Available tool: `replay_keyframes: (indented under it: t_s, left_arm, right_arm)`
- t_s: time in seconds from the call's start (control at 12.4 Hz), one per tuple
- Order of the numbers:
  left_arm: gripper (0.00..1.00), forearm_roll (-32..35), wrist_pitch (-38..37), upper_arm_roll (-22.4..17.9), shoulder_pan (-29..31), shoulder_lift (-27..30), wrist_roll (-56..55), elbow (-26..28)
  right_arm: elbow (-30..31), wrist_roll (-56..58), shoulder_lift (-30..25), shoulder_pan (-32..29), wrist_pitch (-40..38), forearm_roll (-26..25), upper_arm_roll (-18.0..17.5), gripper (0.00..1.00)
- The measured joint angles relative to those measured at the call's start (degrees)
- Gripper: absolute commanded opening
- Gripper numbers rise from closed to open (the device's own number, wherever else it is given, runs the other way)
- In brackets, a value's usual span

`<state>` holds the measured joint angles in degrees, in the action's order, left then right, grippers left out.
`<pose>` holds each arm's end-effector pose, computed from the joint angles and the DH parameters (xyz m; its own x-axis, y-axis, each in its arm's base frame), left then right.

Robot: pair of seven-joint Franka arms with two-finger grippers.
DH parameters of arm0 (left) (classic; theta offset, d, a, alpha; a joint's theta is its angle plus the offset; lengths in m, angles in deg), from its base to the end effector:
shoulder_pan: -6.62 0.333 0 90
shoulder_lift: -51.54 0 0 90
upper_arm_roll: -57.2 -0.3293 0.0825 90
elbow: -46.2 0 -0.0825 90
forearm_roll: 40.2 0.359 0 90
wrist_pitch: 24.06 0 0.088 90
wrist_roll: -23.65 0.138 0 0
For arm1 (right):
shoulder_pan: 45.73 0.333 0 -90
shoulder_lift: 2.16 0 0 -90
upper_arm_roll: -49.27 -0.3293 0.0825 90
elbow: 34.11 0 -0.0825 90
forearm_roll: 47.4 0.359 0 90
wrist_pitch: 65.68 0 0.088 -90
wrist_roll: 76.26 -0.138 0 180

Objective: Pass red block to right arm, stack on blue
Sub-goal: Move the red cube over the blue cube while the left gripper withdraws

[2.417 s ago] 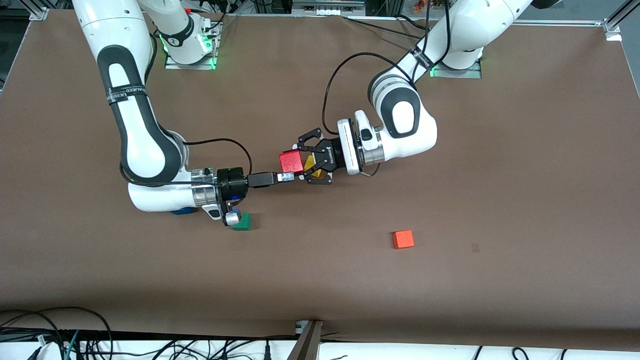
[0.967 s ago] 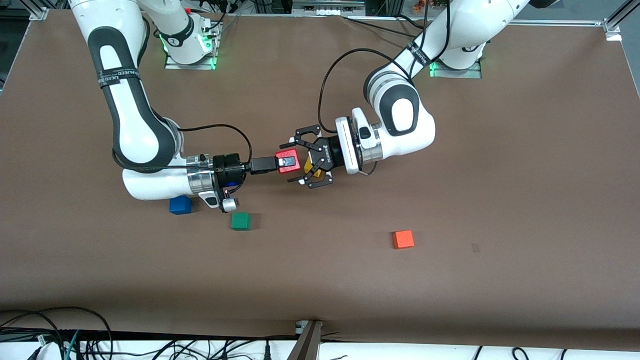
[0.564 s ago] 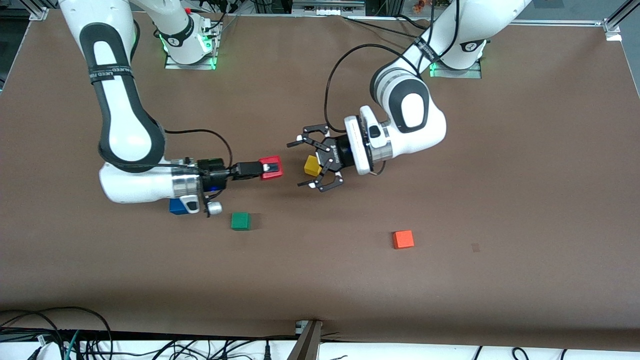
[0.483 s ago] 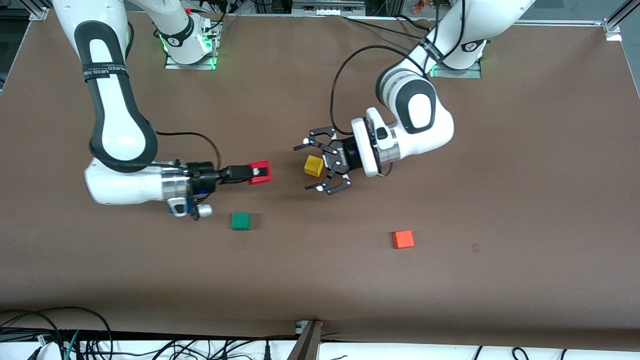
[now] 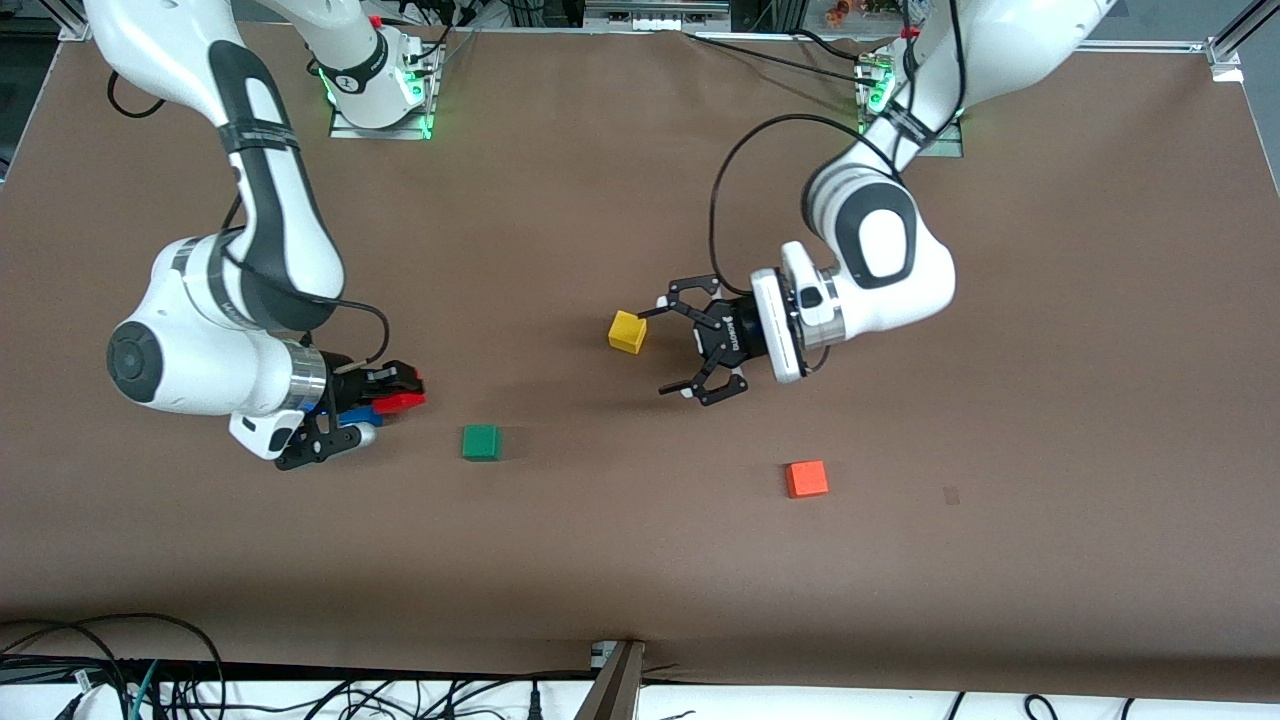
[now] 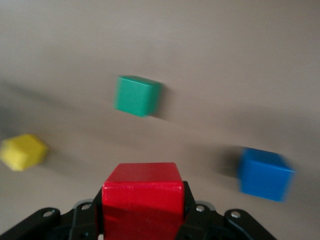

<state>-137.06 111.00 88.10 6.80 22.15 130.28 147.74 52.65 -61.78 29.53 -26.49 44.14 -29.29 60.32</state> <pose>0.5925 -0.3405 0.3562 0.4482 -0.0715 0.8911 -0.8732 -0.2485 0.4192 0.6518 0.1439 0.3285 0.9513 0.2928 -0.0963 0.2685 -0.9405 -0.2081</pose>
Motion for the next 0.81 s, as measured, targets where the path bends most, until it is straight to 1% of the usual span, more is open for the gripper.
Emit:
replay_keyframes:
  t_s: [0.08,0.16,0.32,0.48,0.64,0.81]
  left_arm:
    - [1.0,4.4,-3.6,-0.1,2.4,0.0,-3.9,0.2]
    - [1.0,9.0,-7.4,-0.2,4.9,0.0,-8.2,0.2]
    - [1.0,18.5,-15.6,-0.3,10.4,0.1,-16.5,0.2]
    - [1.0,29.1,-22.1,-0.4,14.9,0.5,-25.0,-0.2]
    - [1.0,41.8,-28.1,-0.4,18.1,1.1,-33.5,-2.1]
    - [1.0,54.0,-32.3,-0.4,19.8,1.4,-40.8,-5.4]
  right_arm:
    - [0.5,-1.1,0.0,0.0,0.8,-4.6,0.1,0.0]
    - [1.4,-1.8,0.1,0.0,2.2,-8.1,0.5,0.0]
    - [4.2,-2.2,0.1,0.0,6.3,-12.4,1.9,0.0]
    - [8.9,-2.2,-0.6,-0.1,13.2,-14.4,2.8,0.0]
    - [15.0,-3.8,-2.3,0.0,21.0,-14.7,2.9,0.0]
    - [18.4,-6.6,-3.5,0.2,23.8,-14.9,2.9,0.0]
